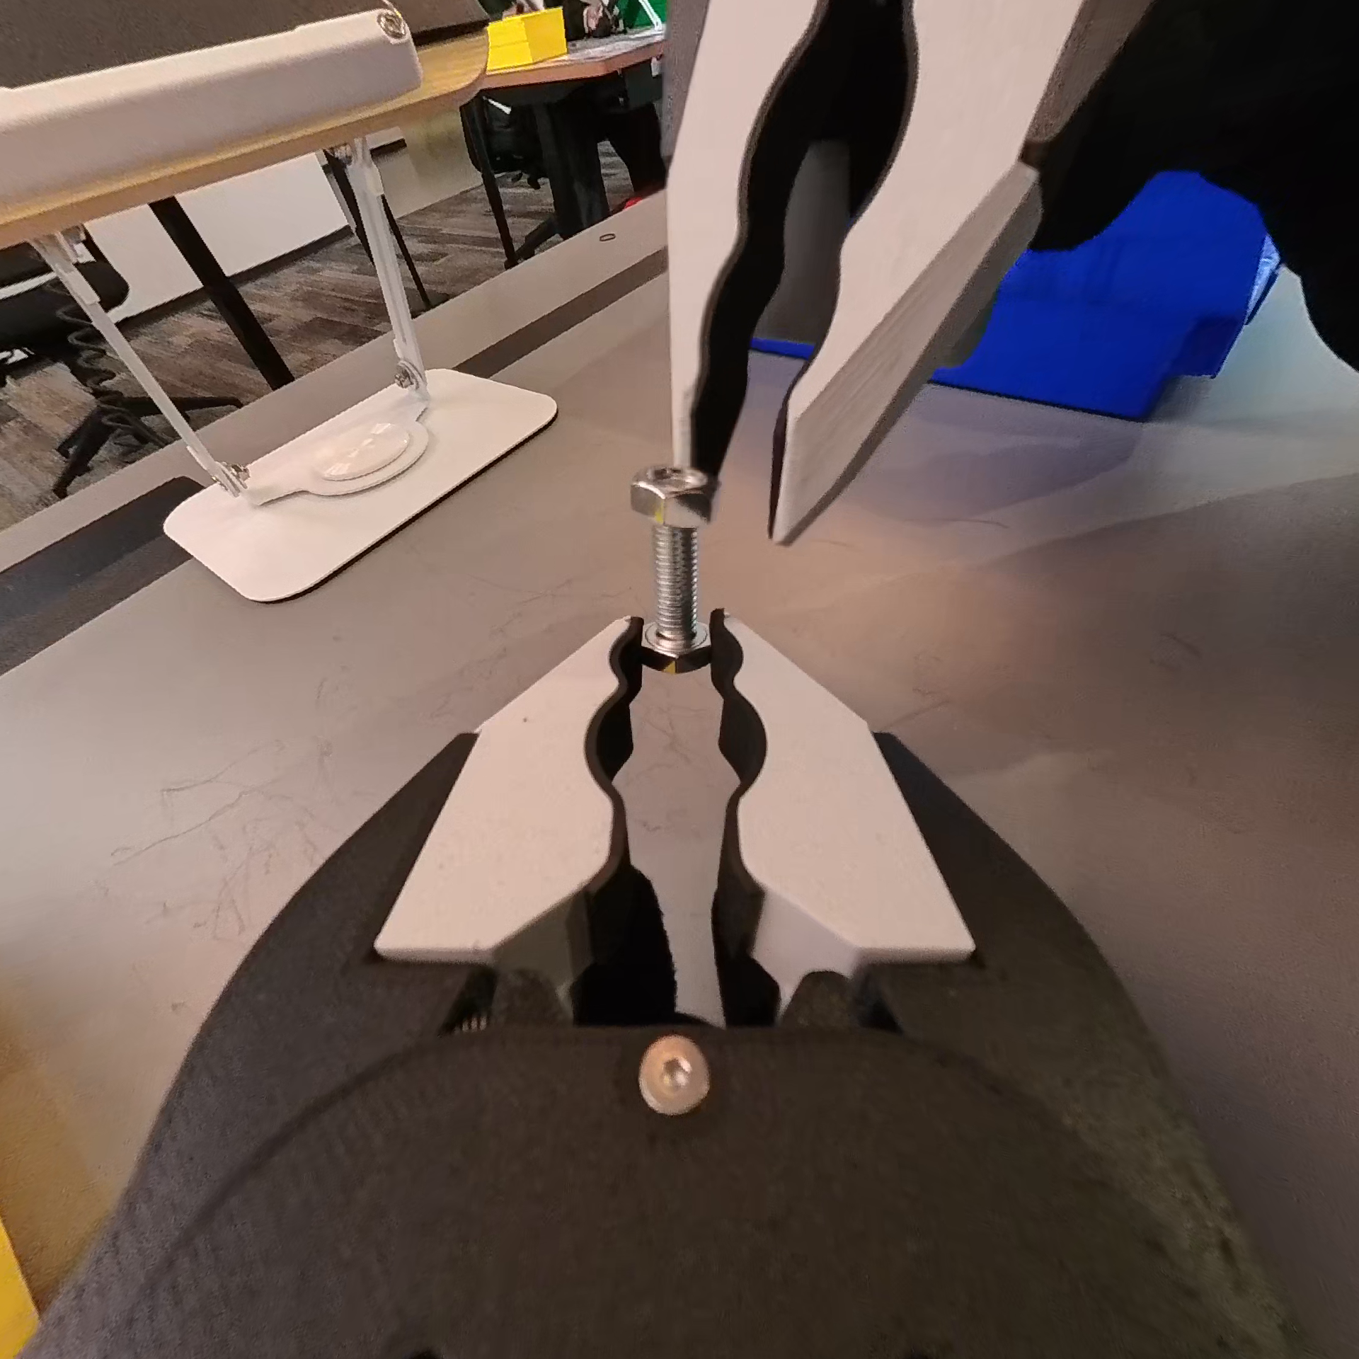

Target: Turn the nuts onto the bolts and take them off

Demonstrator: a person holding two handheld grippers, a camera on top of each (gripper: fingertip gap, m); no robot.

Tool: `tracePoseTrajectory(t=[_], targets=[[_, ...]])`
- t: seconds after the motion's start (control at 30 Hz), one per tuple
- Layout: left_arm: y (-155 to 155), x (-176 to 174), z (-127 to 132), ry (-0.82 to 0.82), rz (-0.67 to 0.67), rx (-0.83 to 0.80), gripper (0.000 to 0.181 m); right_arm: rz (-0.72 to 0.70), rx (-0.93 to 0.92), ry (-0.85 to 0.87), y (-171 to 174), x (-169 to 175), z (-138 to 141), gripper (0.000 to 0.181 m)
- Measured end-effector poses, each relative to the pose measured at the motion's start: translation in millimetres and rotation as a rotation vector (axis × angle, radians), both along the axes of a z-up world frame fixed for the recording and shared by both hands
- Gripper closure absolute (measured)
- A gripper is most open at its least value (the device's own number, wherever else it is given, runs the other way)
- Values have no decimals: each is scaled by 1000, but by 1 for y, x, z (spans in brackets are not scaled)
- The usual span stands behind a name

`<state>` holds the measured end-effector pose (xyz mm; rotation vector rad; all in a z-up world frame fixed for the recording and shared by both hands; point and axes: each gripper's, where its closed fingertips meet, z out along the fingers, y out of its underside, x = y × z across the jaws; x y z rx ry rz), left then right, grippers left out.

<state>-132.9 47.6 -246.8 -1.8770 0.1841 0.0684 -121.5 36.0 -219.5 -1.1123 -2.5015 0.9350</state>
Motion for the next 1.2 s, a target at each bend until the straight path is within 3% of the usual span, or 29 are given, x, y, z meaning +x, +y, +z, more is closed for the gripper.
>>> tracePoseTrajectory(t=[0.13,0.5,1.2], targets=[[0,0,0,1,-1,-2,165,-11,-26,55,0,-8,9,156],[0,2,-1,9,-8,-8,165,49,36,47,-3,-10,3,164],[0,12,-1,17,-60,-8,165,328,186,7,-5,0,4,164]])
